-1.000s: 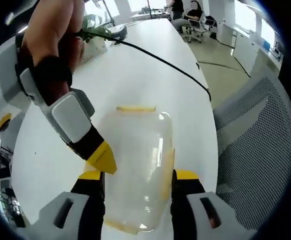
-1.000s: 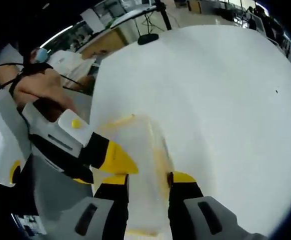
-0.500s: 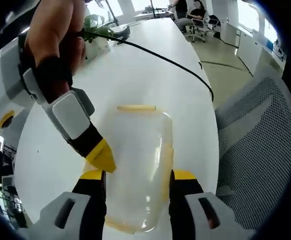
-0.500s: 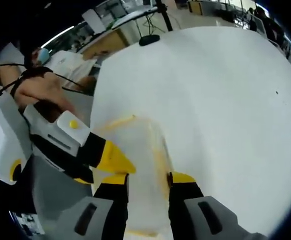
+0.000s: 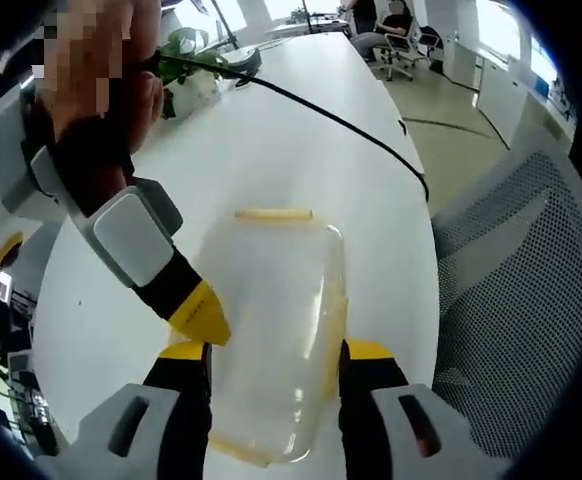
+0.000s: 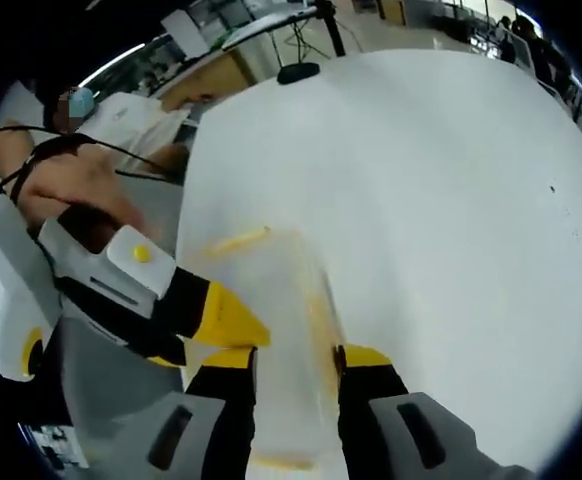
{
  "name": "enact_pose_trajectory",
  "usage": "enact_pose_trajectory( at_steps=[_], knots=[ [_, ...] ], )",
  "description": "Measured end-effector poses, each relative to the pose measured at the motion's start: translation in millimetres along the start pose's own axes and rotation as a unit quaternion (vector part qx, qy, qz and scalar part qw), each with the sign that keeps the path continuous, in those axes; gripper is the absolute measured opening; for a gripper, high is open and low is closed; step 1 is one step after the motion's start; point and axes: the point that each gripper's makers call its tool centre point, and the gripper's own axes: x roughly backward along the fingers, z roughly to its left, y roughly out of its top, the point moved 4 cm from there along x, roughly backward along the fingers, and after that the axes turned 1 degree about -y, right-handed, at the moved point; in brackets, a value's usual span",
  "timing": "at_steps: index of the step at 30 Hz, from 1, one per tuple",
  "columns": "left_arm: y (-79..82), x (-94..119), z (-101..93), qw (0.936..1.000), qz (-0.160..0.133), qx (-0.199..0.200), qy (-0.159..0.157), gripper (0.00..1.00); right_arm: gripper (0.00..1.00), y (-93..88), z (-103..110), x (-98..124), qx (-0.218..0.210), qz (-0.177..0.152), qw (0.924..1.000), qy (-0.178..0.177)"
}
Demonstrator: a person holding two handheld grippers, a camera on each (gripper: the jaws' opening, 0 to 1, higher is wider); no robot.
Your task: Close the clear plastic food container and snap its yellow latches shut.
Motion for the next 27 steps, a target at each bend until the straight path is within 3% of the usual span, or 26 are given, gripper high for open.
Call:
enact_pose_trajectory(
  at_steps=[5, 7, 9, 11, 15, 22, 27],
  knots=[
    [1.0, 0, -1.7, 1.0000, 0.003, -0.005, 0.002, 0.53, 0.32, 0.7, 4, 1, 0.027, -0.004, 0.9996, -0.011],
    [3.2, -1, -6.7, 0.9997, -0.005, 0.021, -0.008, 0.65, 0.42, 2.0, 7, 0, 0.035, -0.012, 0.9992, -0.015],
    [3.4, -1, -8.2, 0.9999, -0.003, 0.015, -0.003, 0.86, 0.57, 4.9, 8, 1, 0.042, -0.029, 0.9984, -0.023],
    [7.3, 1, -10.5, 0.9999, -0.014, 0.005, 0.000, 0.98, 0.66, 7.1, 9, 3, 0.055, -0.043, 0.9973, -0.021],
    [11.7, 3, -17.4, 0.9989, -0.024, 0.027, -0.031, 0.99, 0.71, 3.4, 12, 4, 0.061, -0.036, 0.9974, -0.015],
    [10.1, 8, -16.9, 0.9991, -0.022, 0.016, -0.032, 0.99, 0.83, -9.0, 16, 8, 0.081, -0.028, 0.9959, -0.027],
    [12.0, 11, -6.8, 0.9981, -0.031, 0.039, -0.034, 0.99, 0.90, -9.4, 24, 14, 0.103, -0.052, 0.9927, -0.034]
  ],
)
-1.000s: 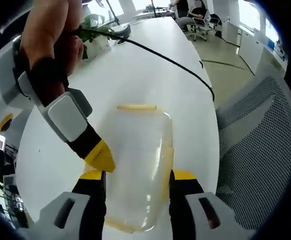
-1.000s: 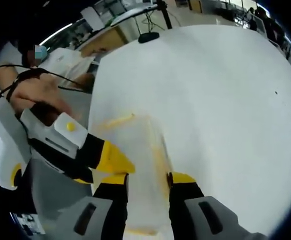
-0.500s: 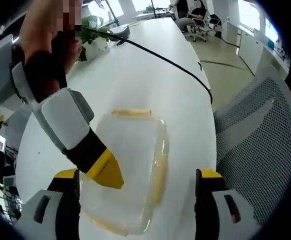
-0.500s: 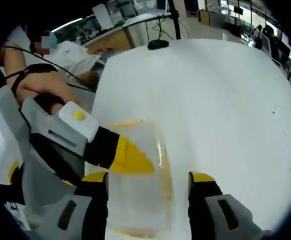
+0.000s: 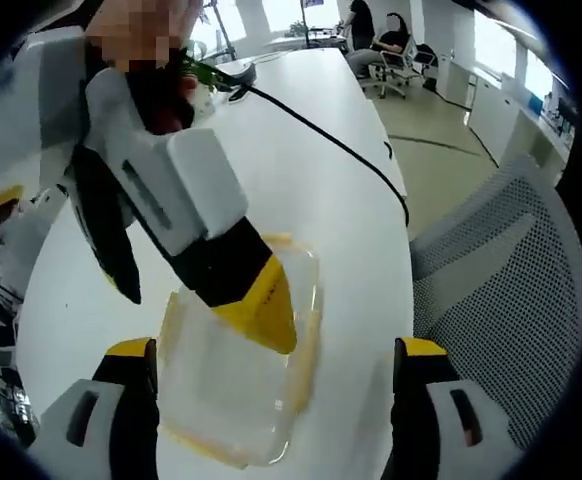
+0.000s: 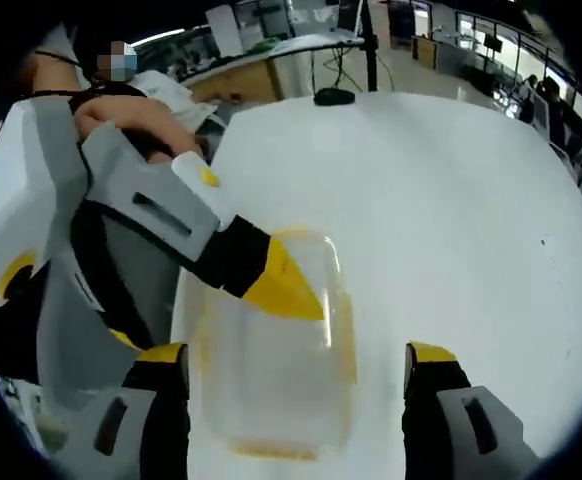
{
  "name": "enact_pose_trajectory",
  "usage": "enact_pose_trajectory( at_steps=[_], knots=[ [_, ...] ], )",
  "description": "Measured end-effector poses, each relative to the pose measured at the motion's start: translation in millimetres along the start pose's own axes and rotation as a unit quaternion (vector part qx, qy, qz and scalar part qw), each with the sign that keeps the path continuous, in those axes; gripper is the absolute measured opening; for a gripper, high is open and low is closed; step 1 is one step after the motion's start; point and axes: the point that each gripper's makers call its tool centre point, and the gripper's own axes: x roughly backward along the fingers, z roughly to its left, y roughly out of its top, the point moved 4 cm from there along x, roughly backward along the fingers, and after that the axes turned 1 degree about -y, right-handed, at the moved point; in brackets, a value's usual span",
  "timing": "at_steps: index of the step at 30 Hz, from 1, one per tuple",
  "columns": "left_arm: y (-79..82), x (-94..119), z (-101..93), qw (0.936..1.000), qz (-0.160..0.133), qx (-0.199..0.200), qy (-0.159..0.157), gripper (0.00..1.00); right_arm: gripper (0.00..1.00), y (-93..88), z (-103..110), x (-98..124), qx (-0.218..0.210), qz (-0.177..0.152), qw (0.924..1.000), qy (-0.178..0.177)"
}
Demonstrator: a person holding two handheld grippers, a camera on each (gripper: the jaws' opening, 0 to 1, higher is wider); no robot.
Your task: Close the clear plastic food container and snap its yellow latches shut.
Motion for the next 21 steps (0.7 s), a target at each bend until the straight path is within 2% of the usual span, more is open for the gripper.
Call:
enact_pose_trajectory(
  at_steps=[7, 17, 21],
  knots=[
    [-3.8, 2, 9.4, 1.0000, 0.004, -0.002, -0.002, 0.98, 0.88, -3.2, 8, 1, 0.020, 0.003, 0.9997, -0.016],
    [-8.3, -1, 19.3, 0.9998, 0.010, -0.012, -0.011, 0.94, 0.87, -22.2, 15, 1, 0.011, 0.000, 0.9995, -0.030],
    [-14.4, -1, 21.7, 0.9991, 0.018, 0.000, -0.038, 0.92, 0.87, -24.8, 16, 2, 0.008, -0.003, 0.9994, -0.032]
  ],
)
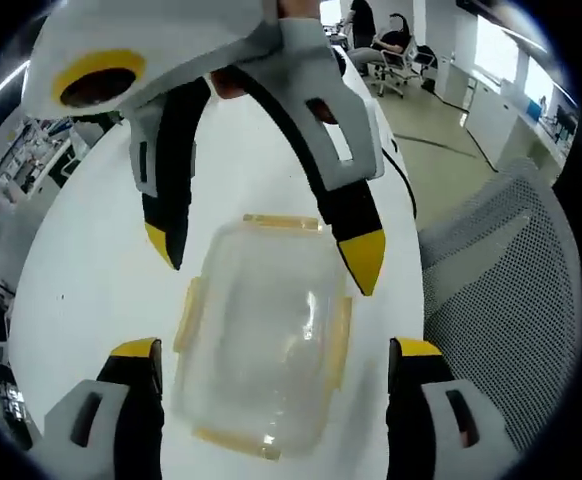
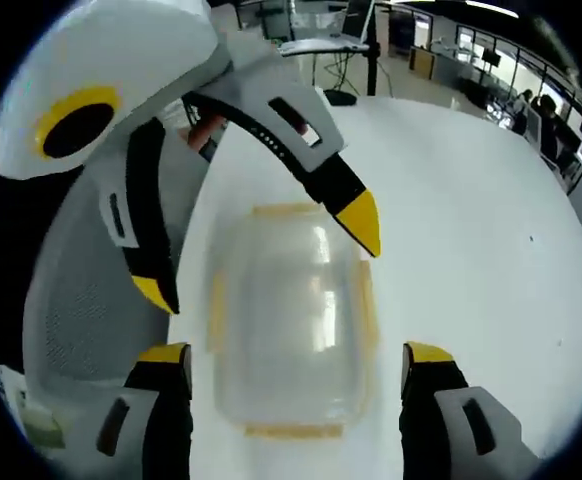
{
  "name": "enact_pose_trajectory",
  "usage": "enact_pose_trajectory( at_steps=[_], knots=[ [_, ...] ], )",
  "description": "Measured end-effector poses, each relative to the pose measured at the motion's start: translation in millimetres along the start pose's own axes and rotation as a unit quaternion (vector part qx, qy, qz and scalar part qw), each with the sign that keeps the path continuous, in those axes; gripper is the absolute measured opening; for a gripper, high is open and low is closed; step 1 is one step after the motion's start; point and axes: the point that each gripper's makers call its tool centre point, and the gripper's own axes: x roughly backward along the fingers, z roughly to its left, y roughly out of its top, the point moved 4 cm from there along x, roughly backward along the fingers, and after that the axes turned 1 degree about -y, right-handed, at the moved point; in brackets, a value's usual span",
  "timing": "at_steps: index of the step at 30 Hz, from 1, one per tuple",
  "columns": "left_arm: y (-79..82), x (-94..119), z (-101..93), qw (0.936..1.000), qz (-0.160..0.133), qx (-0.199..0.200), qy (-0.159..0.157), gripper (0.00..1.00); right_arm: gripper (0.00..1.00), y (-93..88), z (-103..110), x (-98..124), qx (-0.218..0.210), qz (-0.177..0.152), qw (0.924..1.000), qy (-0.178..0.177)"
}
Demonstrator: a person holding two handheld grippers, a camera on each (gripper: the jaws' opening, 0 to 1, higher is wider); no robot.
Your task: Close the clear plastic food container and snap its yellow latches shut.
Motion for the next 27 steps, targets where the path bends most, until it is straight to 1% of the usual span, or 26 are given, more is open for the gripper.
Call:
enact_pose_trajectory(
  at_steps=[2, 5, 8, 10, 11, 15, 17, 24, 27],
  knots=[
    [-3.7, 0, 3.5, 1.0000, 0.004, -0.001, -0.004, 0.89, 0.87, -1.7, 2, 0, 0.008, 0.004, 1.0000, -0.001],
    [-9.0, 0, 8.1, 0.9999, 0.011, 0.001, -0.011, 0.90, 0.87, -3.2, 3, 0, 0.018, 0.010, 0.9998, -0.003],
    [-16.1, -1, 11.7, 0.9993, 0.020, 0.016, -0.026, 0.90, 0.87, -5.7, 2, -1, 0.024, 0.018, 0.9995, -0.009],
    [-21.5, -1, 12.6, 0.9990, 0.032, 0.003, -0.033, 0.89, 0.87, -8.5, 3, -3, 0.026, 0.023, 0.9993, -0.010],
    [-25.5, -1, 15.4, 0.9987, 0.042, -0.004, -0.027, 0.88, 0.87, -9.7, 4, -3, 0.027, 0.026, 0.9992, -0.010],
    [-29.5, -2, 16.9, 0.9980, 0.048, -0.001, -0.042, 0.87, 0.87, -12.6, 4, -5, 0.026, 0.029, 0.9992, -0.010],
    [-33.8, -3, 17.1, 0.9969, 0.060, 0.004, -0.051, 0.86, 0.87, -13.7, 4, -5, 0.027, 0.032, 0.9991, -0.011],
    [-37.9, -5, 18.9, 0.9945, 0.078, -0.007, -0.069, 0.86, 0.86, -14.5, 3, -7, 0.031, 0.038, 0.9987, -0.016],
    [-40.4, -6, 20.6, 0.9933, 0.088, -0.010, -0.074, 0.85, 0.86, -14.1, 2, -8, 0.032, 0.042, 0.9983, -0.024]
  ],
)
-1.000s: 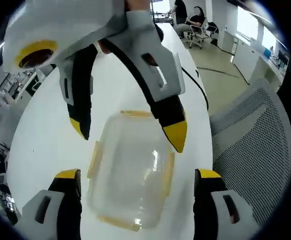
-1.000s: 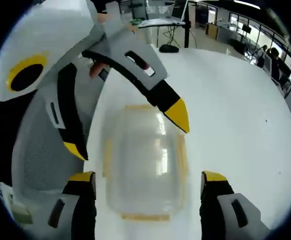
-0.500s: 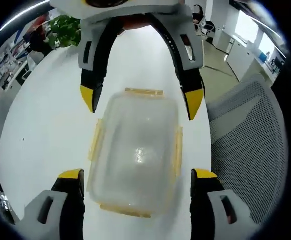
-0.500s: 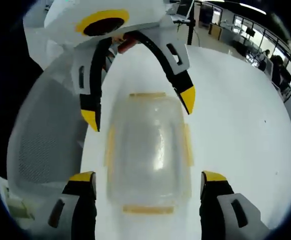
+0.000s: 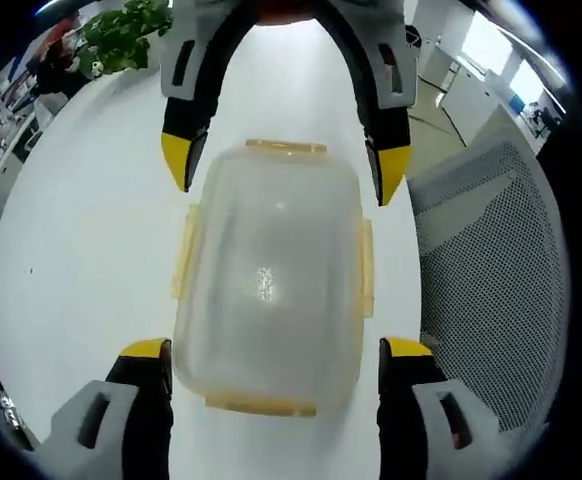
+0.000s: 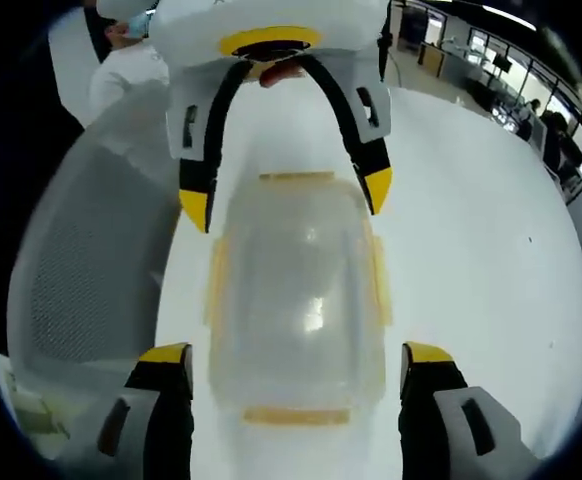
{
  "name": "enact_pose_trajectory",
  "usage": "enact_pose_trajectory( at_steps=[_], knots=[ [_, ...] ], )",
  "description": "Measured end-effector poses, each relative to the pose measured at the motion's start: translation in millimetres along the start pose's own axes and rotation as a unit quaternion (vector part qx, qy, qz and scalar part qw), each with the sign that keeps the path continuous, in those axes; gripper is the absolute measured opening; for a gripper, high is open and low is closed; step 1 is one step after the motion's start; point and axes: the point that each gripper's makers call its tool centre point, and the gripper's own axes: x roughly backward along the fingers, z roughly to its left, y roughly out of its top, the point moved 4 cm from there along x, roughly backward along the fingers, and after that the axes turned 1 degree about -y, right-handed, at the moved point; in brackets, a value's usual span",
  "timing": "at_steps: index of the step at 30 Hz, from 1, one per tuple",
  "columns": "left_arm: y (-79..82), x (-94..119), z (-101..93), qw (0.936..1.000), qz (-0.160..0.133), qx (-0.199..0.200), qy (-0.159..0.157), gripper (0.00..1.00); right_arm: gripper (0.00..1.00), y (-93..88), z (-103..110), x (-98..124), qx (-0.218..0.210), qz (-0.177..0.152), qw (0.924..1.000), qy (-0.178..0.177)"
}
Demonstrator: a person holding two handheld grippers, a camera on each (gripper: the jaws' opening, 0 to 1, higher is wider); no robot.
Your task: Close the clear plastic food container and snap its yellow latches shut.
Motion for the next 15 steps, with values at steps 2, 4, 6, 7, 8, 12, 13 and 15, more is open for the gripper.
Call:
enact_pose_trajectory(
  at_steps=[2, 4, 6, 7, 8, 12, 13, 15],
  knots=[
    [-1.4, -1, 0.5, 1.0000, 0.004, -0.002, -0.003, 0.84, 0.86, -0.8, 1, -2, 0.002, 0.005, 1.0000, 0.000],
    [-3.1, -2, 1.4, 1.0000, 0.008, -0.004, -0.003, 0.84, 0.86, -0.1, 1, -2, 0.001, 0.005, 1.0000, -0.003],
    [-4.7, -3, 0.8, 0.9999, 0.012, -0.005, -0.004, 0.84, 0.85, 0.4, 2, -4, 0.001, 0.005, 1.0000, -0.003],
    [-5.4, -4, 0.7, 0.9999, 0.013, -0.006, -0.005, 0.83, 0.85, 0.3, 2, -5, 0.002, 0.008, 1.0000, -0.004],
    [-6.5, -5, 0.7, 0.9999, 0.014, -0.008, -0.004, 0.83, 0.85, -0.3, 3, -7, 0.005, 0.011, 0.9999, -0.006],
    [-8.6, -6, 2.0, 0.9997, 0.021, -0.012, -0.004, 0.82, 0.84, -1.5, 9, -12, 0.011, 0.024, 0.9996, -0.007],
    [-9.2, -6, 2.3, 0.9997, 0.024, -0.011, -0.003, 0.82, 0.85, -2.5, 9, -13, 0.015, 0.026, 0.9995, -0.010],
    [-9.2, -6, 2.4, 0.9995, 0.026, -0.018, -0.001, 0.82, 0.81, -3.2, 6, -13, 0.024, 0.035, 0.9989, -0.022]
  ],
)
